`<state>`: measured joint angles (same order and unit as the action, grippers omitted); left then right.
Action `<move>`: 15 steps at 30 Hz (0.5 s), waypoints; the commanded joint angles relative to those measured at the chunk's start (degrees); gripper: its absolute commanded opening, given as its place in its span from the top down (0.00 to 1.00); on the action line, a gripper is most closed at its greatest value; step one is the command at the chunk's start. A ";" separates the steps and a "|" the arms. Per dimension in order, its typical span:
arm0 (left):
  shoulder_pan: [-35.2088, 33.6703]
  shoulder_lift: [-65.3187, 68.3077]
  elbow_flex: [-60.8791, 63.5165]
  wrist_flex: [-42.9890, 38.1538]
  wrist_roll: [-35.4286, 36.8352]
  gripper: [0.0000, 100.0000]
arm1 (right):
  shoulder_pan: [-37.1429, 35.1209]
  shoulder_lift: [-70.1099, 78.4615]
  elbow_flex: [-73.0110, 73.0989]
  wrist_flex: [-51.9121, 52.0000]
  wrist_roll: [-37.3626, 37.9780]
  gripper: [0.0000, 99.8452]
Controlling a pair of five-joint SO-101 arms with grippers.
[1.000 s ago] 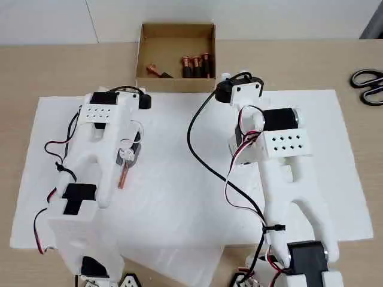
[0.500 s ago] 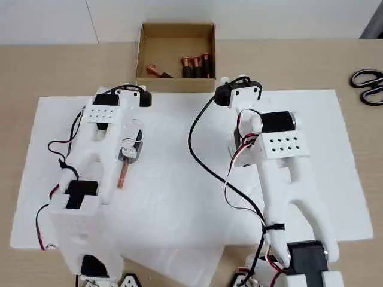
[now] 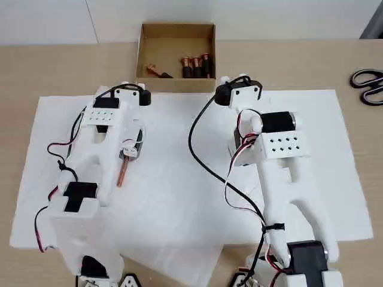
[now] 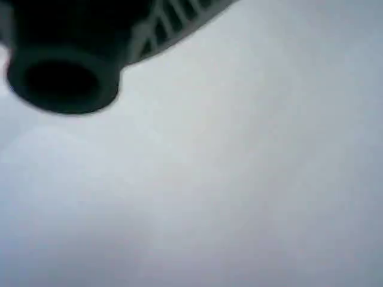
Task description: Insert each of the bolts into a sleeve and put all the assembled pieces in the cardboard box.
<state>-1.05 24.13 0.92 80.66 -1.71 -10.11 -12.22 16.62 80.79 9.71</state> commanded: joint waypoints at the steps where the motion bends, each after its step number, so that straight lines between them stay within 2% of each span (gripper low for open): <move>1: -0.35 -0.97 -0.04 -1.41 0.09 1.00 | 0.40 -2.95 -0.35 -0.84 0.00 1.00; 11: -1.93 -15.30 -6.37 8.53 -2.20 0.99 | 0.31 -3.56 -0.70 -0.92 0.35 1.00; 15: -3.34 -22.33 -6.37 11.08 -0.26 0.99 | 0.22 -10.15 -0.62 -1.01 0.26 0.99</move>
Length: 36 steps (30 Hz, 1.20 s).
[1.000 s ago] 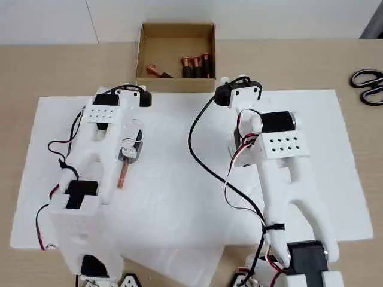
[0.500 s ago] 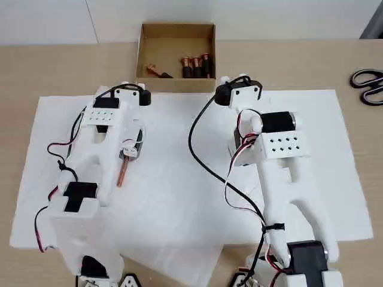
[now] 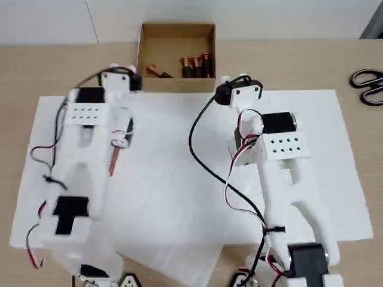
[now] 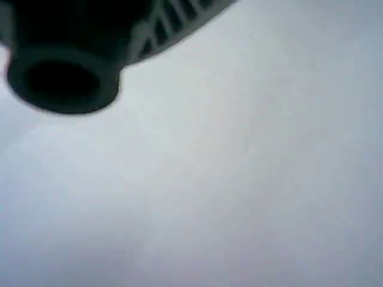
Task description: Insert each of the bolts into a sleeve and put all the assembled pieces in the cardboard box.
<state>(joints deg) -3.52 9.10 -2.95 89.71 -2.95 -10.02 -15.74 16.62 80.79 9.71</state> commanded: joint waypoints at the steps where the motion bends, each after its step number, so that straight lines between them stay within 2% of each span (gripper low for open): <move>1: -0.97 -9.23 -2.51 2.55 1.05 0.99 | 0.13 -8.84 -0.26 -1.63 0.35 0.99; 7: -1.14 -21.98 -2.51 3.69 1.14 0.99 | -0.75 -22.99 5.27 -5.93 0.44 0.99; 12: -0.70 -32.00 -2.33 3.34 1.14 0.99 | -4.26 -32.75 16.09 -10.24 0.53 1.00; 19: -0.70 -35.78 -2.15 3.34 1.58 0.99 | -3.12 -42.24 27.96 -25.36 0.44 1.00; 21: -0.70 -35.96 -2.15 3.34 5.27 0.99 | -3.30 -43.47 31.65 -29.76 0.18 1.00; 26: -0.70 -36.22 -2.24 3.08 19.69 0.99 | -5.93 -46.99 41.14 -34.07 -0.09 1.00; 31: 0.00 -36.31 -2.42 0.97 21.98 0.99 | -8.84 -55.08 50.55 -38.55 -0.09 0.99; 36: 9.05 -36.31 -2.59 0.88 25.14 0.99 | -12.26 -67.30 61.01 -46.99 -0.09 1.00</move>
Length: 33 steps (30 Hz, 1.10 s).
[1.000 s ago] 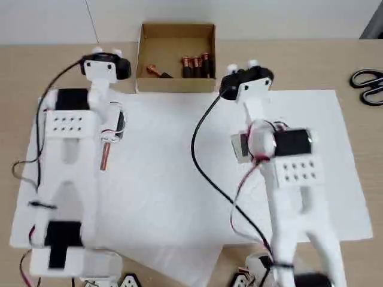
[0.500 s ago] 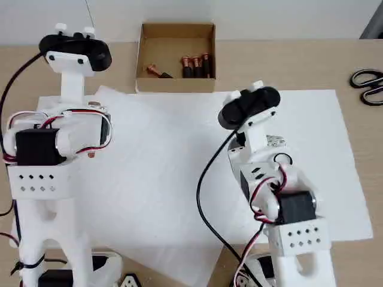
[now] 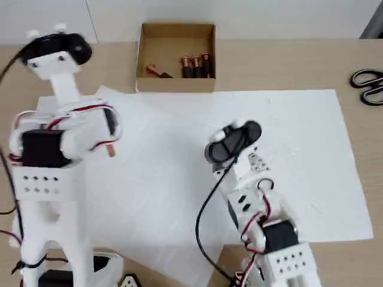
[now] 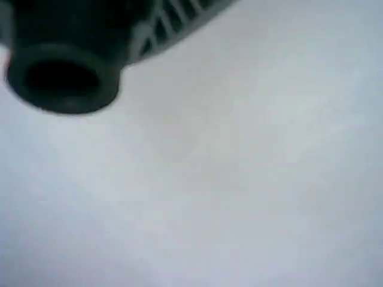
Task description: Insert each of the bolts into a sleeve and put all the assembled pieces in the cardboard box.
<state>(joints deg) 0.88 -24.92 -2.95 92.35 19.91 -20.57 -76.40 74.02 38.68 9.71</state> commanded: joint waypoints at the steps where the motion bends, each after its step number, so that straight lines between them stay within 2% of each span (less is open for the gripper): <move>1: 6.68 -2.29 -2.68 -2.37 3.25 0.99 | -2.33 -8.84 5.63 -6.73 -0.09 1.00; 5: 10.64 -2.29 -3.12 -6.86 6.33 0.99 | -2.77 -14.99 11.25 -11.03 -0.26 1.00; 10: 10.73 -2.29 -3.12 -17.93 10.99 0.99 | -2.95 -17.45 14.07 -11.12 -8.79 1.00; 13: 12.48 -2.29 -3.12 -22.07 11.52 0.99 | -2.95 -17.27 14.15 -11.47 -10.99 1.00; 17: 16.26 -7.30 -3.12 -20.04 11.69 0.99 | -2.68 -17.63 15.03 -11.03 -10.73 1.00; 21: 16.18 -16.97 -2.51 -16.53 11.25 0.99 | -2.77 -17.71 16.97 -11.47 -10.81 1.00; 26: 14.15 -21.98 10.33 -20.92 11.16 0.99 | -3.03 -17.71 17.14 -14.37 -10.90 1.00; 30: 14.59 -24.79 23.16 -33.76 11.16 0.99 | -5.41 -17.36 17.41 -15.16 -10.99 1.00; 33: 15.65 -27.52 30.99 -42.02 7.56 0.99 | -8.31 -17.27 17.41 -15.08 -10.99 1.00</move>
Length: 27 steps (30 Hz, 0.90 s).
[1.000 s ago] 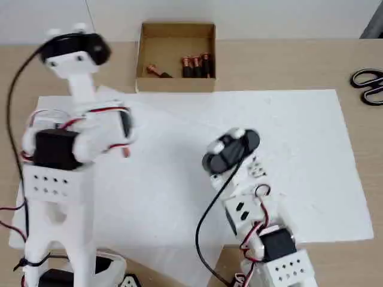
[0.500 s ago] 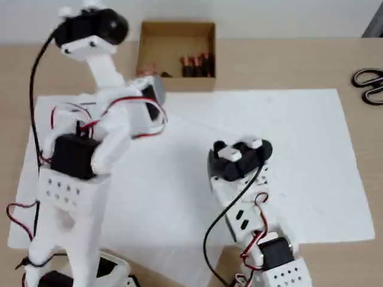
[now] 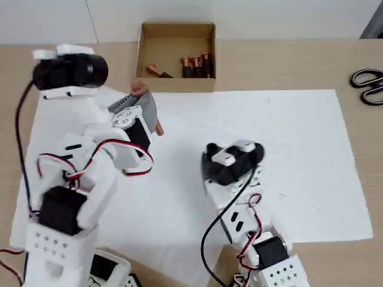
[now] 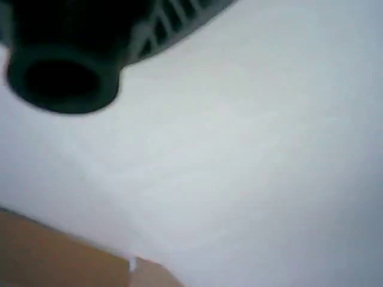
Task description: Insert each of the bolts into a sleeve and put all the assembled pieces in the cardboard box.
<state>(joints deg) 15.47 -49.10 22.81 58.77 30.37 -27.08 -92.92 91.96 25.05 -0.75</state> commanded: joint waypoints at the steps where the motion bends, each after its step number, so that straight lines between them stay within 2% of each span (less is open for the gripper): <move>1: 1.85 -4.40 7.78 -10.20 -4.22 0.99 | -2.15 -0.75 -0.53 -1.45 -0.53 1.00; 7: 5.01 -9.41 18.86 -18.81 -5.98 0.99 | -3.82 -0.75 -0.53 -1.45 -0.62 1.00; 13: 5.01 -8.62 19.38 -18.11 -5.63 0.99 | -4.62 -0.66 -0.53 -1.36 -4.57 1.00; 18: 5.01 -3.96 17.19 -17.41 -5.63 0.99 | -5.85 -0.57 -2.11 2.15 -4.66 1.00; 27: 6.33 1.85 11.56 -17.23 -4.04 0.99 | -5.76 -0.57 -3.87 2.51 -4.57 1.00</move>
<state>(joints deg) 20.57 -47.43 37.85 41.89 25.71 -32.44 -92.92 91.96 27.43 -4.97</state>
